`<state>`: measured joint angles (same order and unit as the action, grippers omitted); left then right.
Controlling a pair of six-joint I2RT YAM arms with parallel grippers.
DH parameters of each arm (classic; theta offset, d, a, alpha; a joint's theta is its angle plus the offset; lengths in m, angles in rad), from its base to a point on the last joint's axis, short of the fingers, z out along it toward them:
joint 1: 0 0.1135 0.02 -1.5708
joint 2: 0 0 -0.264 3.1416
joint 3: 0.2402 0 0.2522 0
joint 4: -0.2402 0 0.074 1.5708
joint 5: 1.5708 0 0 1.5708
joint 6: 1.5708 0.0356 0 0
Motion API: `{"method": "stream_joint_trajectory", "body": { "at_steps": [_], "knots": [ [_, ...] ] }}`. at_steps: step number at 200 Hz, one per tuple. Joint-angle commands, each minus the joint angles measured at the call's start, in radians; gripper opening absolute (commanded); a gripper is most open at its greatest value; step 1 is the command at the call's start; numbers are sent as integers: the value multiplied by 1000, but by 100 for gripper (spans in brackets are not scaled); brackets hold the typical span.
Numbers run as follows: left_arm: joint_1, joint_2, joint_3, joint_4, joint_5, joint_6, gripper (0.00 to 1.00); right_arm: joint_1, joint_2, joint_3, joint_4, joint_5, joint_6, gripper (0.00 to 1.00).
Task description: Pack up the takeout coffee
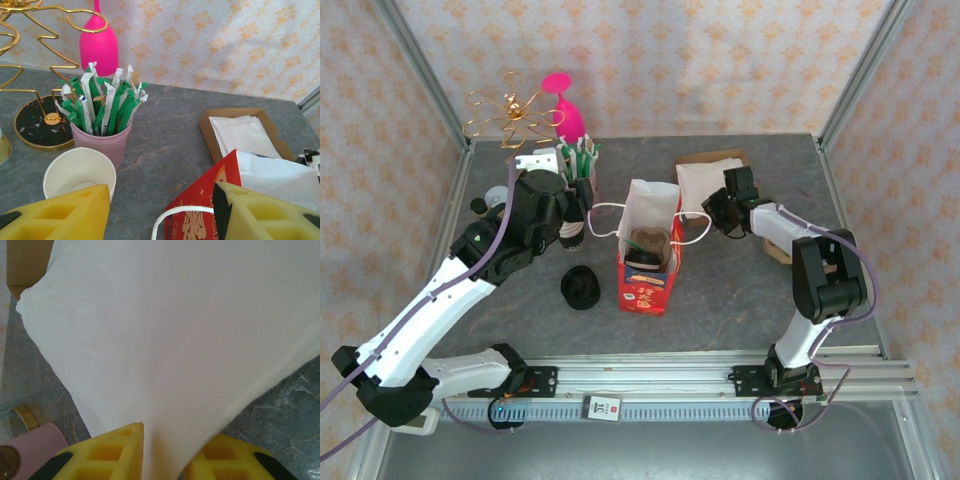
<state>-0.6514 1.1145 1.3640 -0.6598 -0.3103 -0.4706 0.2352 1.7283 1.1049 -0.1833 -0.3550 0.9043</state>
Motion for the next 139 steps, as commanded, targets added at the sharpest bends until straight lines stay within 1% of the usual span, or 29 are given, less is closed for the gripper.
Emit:
{"method": "stream_joint_trajectory", "body": {
  "at_steps": [1,22,43,74,92,122,127,139],
  "knots": [
    [14,-8,-14,38,12,10,59,6,-46,45,-45,44,-28,25],
    [13,-8,-9,37,14,7,60,7,-52,48,-49,50,-34,25],
    [13,-10,-14,38,12,7,61,7,-40,59,-51,58,-39,19],
    [14,-12,-11,35,13,7,61,5,-3,77,-43,22,-45,14],
    [14,-12,-8,33,11,11,62,5,-1,82,-44,17,-45,9],
    [15,-2,9,36,19,39,61,4,-27,113,-55,29,-73,2],
    [16,2,14,34,17,44,61,3,-33,122,-62,36,-80,0],
    [15,6,30,31,15,61,60,-2,-49,142,-75,51,-97,0]
  ]
}}
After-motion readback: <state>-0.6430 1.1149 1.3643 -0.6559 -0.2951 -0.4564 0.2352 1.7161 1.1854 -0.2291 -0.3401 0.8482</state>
